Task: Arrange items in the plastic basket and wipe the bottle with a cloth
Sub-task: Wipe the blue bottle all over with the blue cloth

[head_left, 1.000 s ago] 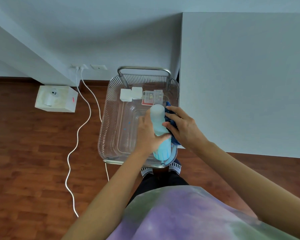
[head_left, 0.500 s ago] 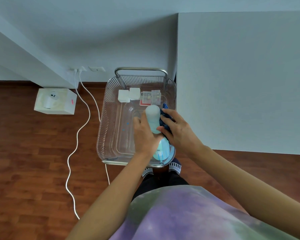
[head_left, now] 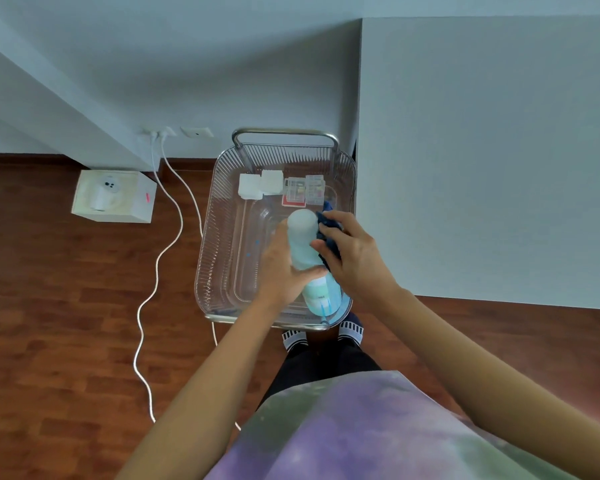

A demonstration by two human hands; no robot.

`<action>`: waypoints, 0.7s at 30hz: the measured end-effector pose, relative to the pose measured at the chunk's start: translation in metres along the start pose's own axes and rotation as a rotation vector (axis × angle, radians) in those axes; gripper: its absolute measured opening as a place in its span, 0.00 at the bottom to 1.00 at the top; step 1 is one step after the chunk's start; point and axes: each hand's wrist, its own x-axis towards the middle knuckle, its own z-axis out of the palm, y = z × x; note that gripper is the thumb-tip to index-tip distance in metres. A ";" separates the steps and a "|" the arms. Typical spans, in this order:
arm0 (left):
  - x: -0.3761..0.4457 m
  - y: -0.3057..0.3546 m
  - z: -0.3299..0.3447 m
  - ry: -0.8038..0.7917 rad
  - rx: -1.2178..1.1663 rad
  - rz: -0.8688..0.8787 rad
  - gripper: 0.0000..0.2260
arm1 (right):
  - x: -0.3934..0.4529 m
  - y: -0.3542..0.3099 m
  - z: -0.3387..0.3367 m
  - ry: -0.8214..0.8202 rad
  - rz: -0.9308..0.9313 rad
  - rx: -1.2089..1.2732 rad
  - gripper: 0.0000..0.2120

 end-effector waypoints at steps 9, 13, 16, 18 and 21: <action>0.010 0.006 0.006 0.093 0.165 -0.082 0.34 | -0.006 -0.008 0.000 0.008 0.036 0.054 0.12; 0.030 0.005 -0.015 -0.177 -0.172 -0.251 0.39 | -0.001 0.003 -0.011 -0.046 0.055 0.105 0.11; 0.034 -0.001 -0.019 -0.231 -0.149 -0.212 0.41 | -0.001 0.011 -0.016 0.004 0.089 0.149 0.10; 0.031 -0.003 -0.013 -0.165 -0.061 -0.110 0.39 | -0.004 0.015 -0.016 0.082 0.145 0.153 0.12; 0.023 0.000 -0.001 -0.037 0.004 -0.074 0.36 | -0.006 0.015 -0.014 0.097 0.136 0.167 0.13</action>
